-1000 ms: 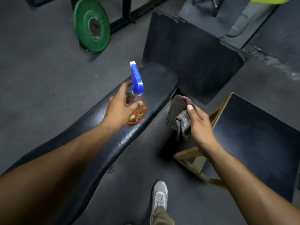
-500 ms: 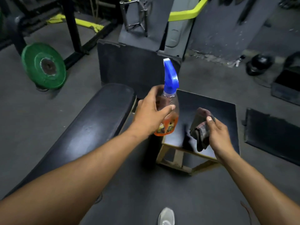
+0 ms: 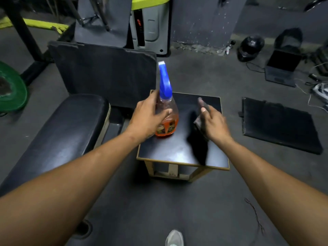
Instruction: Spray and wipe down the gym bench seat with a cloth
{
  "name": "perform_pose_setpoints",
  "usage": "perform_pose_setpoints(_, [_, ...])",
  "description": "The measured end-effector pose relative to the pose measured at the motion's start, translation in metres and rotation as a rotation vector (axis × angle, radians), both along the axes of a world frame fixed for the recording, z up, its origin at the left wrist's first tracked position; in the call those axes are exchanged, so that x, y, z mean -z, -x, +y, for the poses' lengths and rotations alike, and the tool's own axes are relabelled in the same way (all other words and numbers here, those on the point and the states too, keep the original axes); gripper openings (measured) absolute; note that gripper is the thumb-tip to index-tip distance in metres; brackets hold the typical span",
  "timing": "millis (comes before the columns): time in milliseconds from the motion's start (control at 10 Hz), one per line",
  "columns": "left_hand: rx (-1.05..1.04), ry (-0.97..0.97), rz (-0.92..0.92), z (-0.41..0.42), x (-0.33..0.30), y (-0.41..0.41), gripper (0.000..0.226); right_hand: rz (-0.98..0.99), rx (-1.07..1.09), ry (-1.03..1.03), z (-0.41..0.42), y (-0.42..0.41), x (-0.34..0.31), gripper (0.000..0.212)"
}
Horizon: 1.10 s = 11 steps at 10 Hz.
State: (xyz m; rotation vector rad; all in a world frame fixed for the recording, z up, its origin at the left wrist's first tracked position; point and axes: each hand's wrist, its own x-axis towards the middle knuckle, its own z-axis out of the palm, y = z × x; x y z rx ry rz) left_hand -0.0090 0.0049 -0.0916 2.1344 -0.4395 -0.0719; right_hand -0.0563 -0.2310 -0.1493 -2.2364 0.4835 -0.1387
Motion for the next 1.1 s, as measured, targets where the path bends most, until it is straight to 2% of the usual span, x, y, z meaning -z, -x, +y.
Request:
perform_pose_setpoints(100, [-0.004, -0.008, -0.004, -0.004, 0.008, -0.001, 0.039, 0.086, -0.233, 0.157, -0.002, -0.001, 0.009, 0.045])
perform_pose_setpoints(200, [-0.011, 0.015, 0.031, -0.008, 0.010, -0.003, 0.037, 0.270, -0.340, 0.246, 0.002, 0.000, 0.029, 0.042])
perform_pose_setpoints(300, [-0.002, 0.016, 0.071, -0.012, 0.013, -0.004, 0.038, 0.352, -0.370, 0.298, 0.002, 0.002, 0.051, 0.057])
perform_pose_setpoints(500, [-0.047, -0.001, 0.120, -0.012, 0.019, -0.005, 0.044, 0.309, -0.385, 0.304, -0.001, 0.005, 0.049, 0.058])
perform_pose_setpoints(800, [-0.059, 0.045, 0.196, -0.014, 0.016, 0.000, 0.064, 0.261, -0.340, 0.308, 0.005, 0.020, 0.034, 0.058])
perform_pose_setpoints(1000, [-0.056, 0.003, 0.223, -0.006, 0.020, 0.005, 0.092, 0.213, -0.302, 0.302, 0.013, 0.032, 0.032, 0.061])
perform_pose_setpoints(1100, [-0.108, -0.111, 0.246, 0.005, 0.023, 0.019, 0.107, 0.183, -0.301, 0.280, 0.022, 0.042, 0.029, 0.060])
